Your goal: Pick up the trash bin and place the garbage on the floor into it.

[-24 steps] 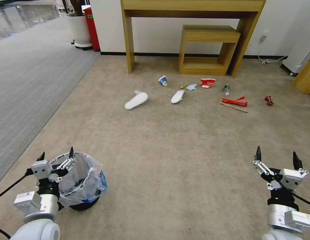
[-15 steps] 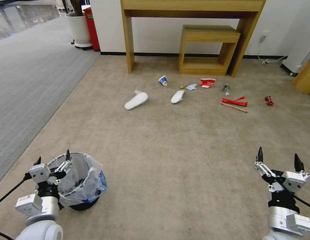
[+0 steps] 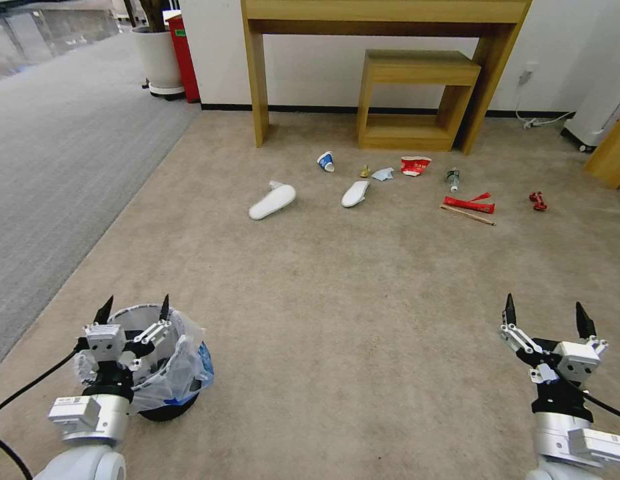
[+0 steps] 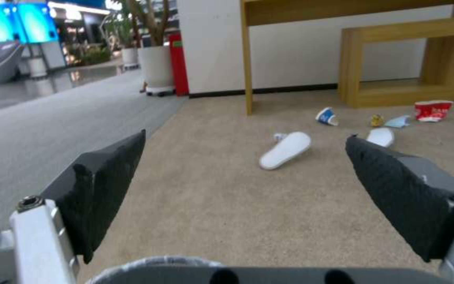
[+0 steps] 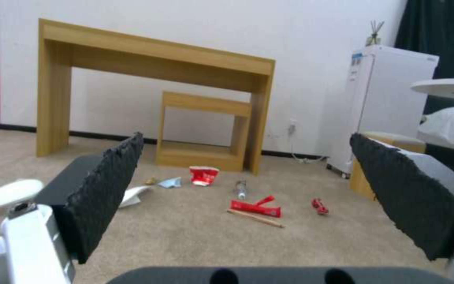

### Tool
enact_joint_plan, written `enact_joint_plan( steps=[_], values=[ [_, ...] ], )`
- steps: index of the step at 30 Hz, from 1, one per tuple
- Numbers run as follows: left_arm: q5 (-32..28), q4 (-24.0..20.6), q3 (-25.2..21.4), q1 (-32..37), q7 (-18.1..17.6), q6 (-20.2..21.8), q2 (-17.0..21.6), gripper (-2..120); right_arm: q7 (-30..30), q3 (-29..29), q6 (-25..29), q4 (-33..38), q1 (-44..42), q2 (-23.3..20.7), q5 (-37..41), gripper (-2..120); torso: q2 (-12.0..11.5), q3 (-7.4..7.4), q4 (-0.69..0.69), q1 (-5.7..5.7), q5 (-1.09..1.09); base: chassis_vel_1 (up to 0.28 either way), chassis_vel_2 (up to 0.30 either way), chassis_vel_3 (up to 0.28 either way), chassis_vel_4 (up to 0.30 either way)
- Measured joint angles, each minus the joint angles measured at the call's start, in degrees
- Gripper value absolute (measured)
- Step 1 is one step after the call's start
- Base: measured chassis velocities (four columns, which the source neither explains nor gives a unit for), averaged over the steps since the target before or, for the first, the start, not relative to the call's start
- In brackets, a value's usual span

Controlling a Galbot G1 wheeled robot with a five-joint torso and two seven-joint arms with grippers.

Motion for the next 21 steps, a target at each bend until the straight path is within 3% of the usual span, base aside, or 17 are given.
enact_joint_plan(
  steps=[21],
  values=[
    [0.01, -1.12, -0.32, 0.87, 0.76, -0.71, 0.66, 100, -1.15, -0.12, 1.32, 0.36, -0.62, 0.62, -0.87, 100, 0.0, 0.0, 0.0, 0.0, 0.0, 0.003, 0.001, -0.003, -0.003]
  ],
)
